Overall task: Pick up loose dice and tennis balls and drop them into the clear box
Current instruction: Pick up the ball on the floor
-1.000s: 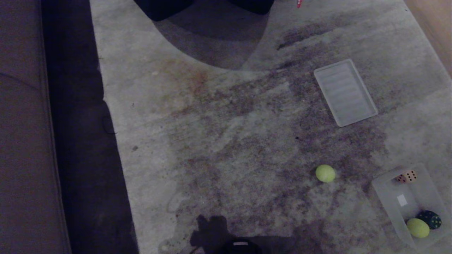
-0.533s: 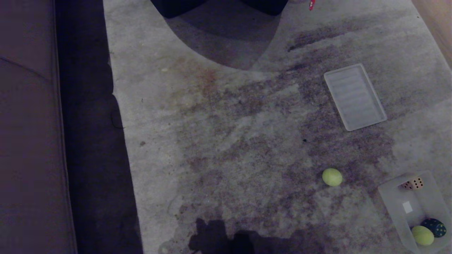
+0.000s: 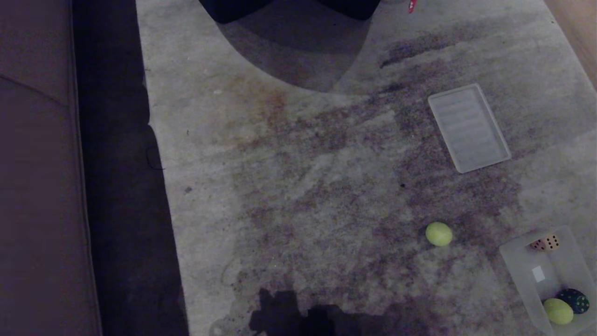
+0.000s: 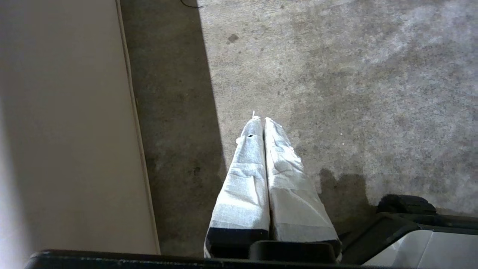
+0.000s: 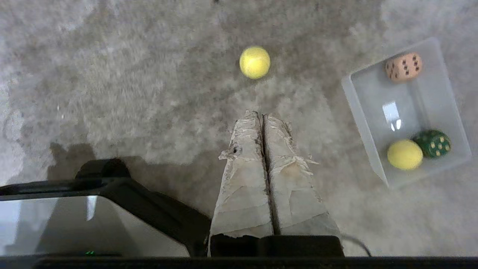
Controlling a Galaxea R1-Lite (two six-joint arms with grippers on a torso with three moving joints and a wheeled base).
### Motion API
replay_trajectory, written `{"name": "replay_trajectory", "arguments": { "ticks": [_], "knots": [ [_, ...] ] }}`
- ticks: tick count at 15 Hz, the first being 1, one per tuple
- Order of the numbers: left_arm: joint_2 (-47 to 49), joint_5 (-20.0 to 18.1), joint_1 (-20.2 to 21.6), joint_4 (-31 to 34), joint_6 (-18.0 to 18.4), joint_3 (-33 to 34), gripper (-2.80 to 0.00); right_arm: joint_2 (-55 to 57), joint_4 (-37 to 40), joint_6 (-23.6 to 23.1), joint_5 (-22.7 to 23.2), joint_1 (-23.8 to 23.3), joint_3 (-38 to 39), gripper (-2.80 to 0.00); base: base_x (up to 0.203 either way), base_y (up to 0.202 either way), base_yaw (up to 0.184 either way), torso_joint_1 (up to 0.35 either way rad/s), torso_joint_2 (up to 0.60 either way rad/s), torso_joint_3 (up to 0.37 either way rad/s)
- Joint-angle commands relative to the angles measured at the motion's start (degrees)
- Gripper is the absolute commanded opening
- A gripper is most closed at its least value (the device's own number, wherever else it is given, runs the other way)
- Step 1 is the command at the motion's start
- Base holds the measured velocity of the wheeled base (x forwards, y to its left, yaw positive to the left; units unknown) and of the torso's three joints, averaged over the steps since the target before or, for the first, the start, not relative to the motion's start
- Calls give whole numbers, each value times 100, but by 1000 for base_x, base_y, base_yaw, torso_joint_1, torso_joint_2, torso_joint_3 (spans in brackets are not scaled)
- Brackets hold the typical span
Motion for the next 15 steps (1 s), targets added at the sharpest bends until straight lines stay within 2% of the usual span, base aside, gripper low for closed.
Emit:
{"name": "replay_trajectory", "arguments": {
  "ticks": [1,4,9,15],
  "knots": [
    [6,4,0,0,-4,9,-280,1643,-68,36,-14,-7,-478,-280,0,0,0,0,0,0],
    [6,4,0,0,-4,9,-280,3468,-732,189,-26,-8,-711,-280,0,0,0,0,0,0],
    [6,4,0,0,-4,9,-280,6447,-2604,916,-43,14,-866,-280,0,0,0,0,0,0],
    [6,4,0,0,-4,9,-280,9026,-3689,1431,-34,103,-1668,-280,0,0,0,0,0,0]
  ]
}}
